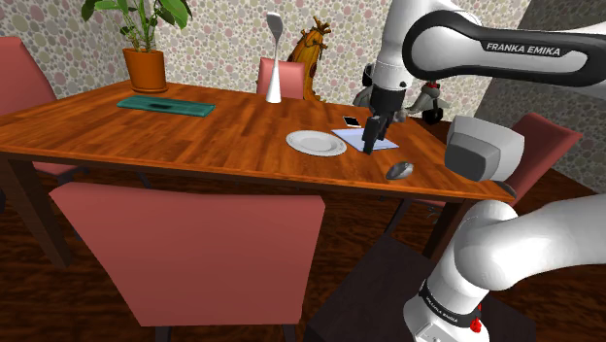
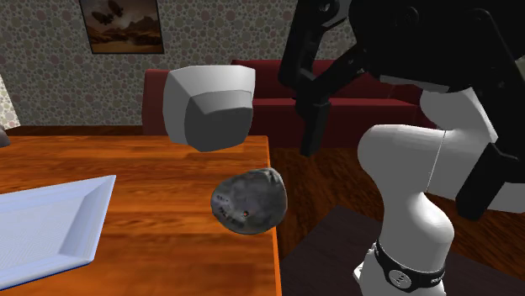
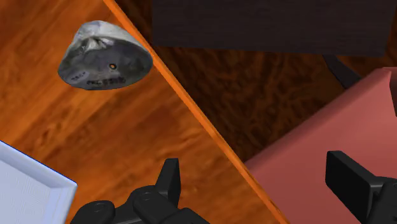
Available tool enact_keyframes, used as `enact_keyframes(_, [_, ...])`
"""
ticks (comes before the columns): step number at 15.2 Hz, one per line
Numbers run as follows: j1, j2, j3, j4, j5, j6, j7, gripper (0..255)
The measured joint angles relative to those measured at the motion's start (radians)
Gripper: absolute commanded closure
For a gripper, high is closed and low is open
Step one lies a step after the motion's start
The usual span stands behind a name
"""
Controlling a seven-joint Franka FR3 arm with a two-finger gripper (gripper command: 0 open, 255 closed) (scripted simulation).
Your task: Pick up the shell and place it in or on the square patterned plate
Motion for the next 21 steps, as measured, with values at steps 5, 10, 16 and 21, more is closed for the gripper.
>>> enact_keyframes(5, [0.023, -0.106, -0.059, -0.105, -0.081, 0.016, -0.162, 0])
enact_keyframes(10, [0.049, -0.264, -0.173, -0.241, -0.237, 0.041, -0.440, 0])
enact_keyframes(16, [0.051, -0.370, -0.318, -0.335, -0.411, 0.093, -0.705, 0])
enact_keyframes(21, [0.036, -0.378, -0.359, -0.393, -0.453, 0.149, -0.715, 0])
